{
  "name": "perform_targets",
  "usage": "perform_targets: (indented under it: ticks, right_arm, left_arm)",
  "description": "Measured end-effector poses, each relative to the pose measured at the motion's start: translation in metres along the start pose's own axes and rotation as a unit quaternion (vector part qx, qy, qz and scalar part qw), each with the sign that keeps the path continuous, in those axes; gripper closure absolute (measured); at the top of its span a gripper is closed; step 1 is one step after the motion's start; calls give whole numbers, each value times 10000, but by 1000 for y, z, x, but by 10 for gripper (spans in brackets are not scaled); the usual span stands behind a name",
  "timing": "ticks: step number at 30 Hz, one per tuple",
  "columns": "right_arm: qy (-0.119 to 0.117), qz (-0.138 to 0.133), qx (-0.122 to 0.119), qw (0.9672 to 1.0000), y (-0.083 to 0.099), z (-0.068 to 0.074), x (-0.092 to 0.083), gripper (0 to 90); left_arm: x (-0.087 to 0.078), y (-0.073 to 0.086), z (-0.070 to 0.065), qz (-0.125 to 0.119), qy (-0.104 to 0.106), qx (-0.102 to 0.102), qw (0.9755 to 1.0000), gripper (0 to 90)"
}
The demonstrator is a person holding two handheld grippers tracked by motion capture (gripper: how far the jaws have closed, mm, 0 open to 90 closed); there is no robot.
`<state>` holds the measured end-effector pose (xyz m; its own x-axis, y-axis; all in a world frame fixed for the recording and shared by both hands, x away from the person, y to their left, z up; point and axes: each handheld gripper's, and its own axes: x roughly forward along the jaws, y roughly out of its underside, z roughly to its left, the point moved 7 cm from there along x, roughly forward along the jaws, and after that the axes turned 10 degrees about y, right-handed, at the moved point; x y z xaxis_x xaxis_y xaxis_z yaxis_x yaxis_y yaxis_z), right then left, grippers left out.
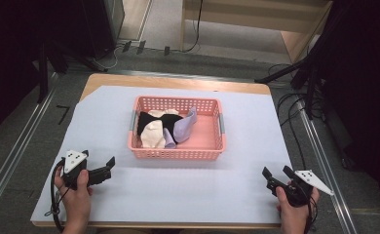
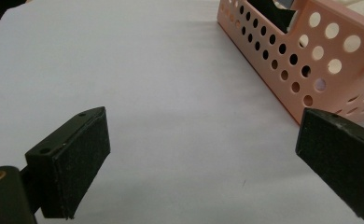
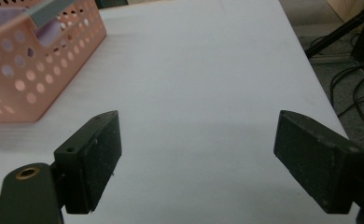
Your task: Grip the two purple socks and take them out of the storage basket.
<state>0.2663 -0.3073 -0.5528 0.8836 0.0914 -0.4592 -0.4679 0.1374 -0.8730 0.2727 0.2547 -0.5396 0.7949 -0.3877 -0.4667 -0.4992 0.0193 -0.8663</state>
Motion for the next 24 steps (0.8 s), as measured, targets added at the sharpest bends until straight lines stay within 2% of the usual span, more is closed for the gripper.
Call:
perform_targets:
  ticks: [2, 4, 6, 12, 13, 17, 19, 20, 21, 24]
  right_arm:
    - [65, -15, -5, 10000, 0, 1, 0, 155]
    - [170, -52, -182, 9997, -1, 7, 1, 151]
    - [165, -43, -165, 9997, -2, 10, 1, 151]
    - [-65, -191, -285, 9994, -19, 33, -2, 181]
    - [-65, -191, -285, 9994, -19, 33, -2, 181]
    - [-267, -198, -307, 9990, -25, 50, 1, 256]
    - [-291, -253, -401, 9985, -27, 59, 3, 298]
    - [-298, -289, -432, 9982, -31, 68, 5, 327]
    - [-298, -289, -432, 9982, -31, 68, 5, 327]
    - [-332, -479, -390, 9975, -42, 84, 5, 391]
  left_arm:
    - [0, 0, 1, 11, 2, -28, 10000, 38]
    - [0, 0, 0, 1, 10, -12, 10000, 38]
    - [0, 0, 0, 20, 3, -19, 10000, 38]
    - [0, 0, 0, 5, 0, 9, 10000, 38]
    - [0, 0, 0, 6, 2, 6, 10000, 38]
    - [0, 0, 0, 15, 22, -14, 10000, 38]
    - [0, 0, 0, 14, 26, -25, 10000, 38]
    - [1, 0, 0, 10, 23, -31, 10000, 38]
    - [1, 0, 0, 10, 23, -31, 10000, 38]
    - [1, 0, 0, 6, 21, -32, 10000, 38]
